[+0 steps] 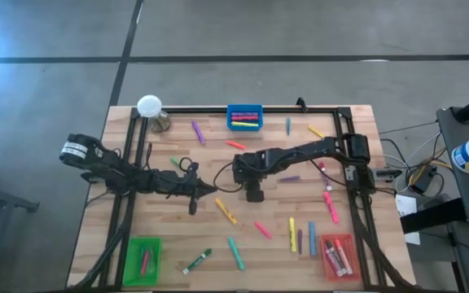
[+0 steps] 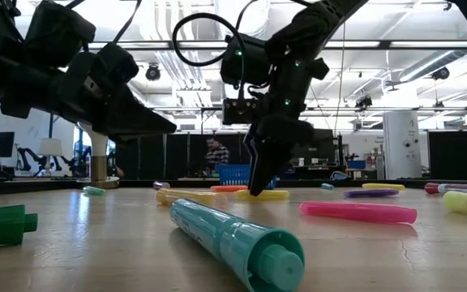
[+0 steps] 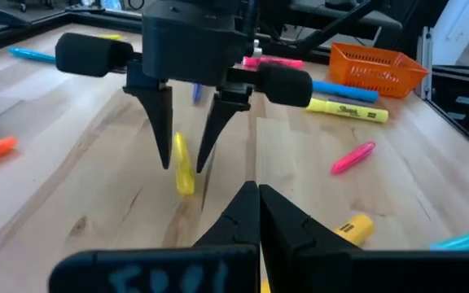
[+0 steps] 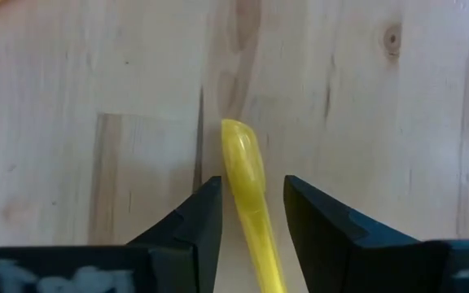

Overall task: Pick & Place Markers
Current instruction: Put the left yellow pen into the green bin

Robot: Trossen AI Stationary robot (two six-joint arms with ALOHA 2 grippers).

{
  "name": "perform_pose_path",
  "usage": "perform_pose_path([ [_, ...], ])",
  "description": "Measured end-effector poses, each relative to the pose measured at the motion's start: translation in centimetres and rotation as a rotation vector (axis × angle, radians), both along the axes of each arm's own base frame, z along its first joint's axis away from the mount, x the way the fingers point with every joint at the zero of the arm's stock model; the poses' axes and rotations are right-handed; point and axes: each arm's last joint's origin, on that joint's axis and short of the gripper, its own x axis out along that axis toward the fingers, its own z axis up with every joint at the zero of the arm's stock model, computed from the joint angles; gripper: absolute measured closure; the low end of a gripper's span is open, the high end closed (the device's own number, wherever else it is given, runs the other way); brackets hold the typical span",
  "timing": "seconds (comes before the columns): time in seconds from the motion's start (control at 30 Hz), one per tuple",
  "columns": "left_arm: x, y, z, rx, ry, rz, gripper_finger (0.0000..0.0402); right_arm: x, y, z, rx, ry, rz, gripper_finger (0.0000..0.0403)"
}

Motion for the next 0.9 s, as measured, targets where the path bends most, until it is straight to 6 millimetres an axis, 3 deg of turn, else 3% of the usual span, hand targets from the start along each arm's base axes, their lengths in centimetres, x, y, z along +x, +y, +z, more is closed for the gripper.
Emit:
perform_pose_path([
  [0.23,0.2,0.1,0.2,-0.049,-0.013,0.060,0.0399,0.1,0.0,-0.1,0.004,-0.023,-0.016,0.0281],
  [0.57,0.6,0.1,0.1,-0.036,0.031,0.067,0.0381,-0.1,0.0,-0.4,0.002,-0.014,-0.017,0.0325],
  [0.9,0.7,0.1,0.2,-0.022,0.029,0.065,0.0378,0.1,0.0,-2.0,0.004,0.030,-0.016,0.0335],
])
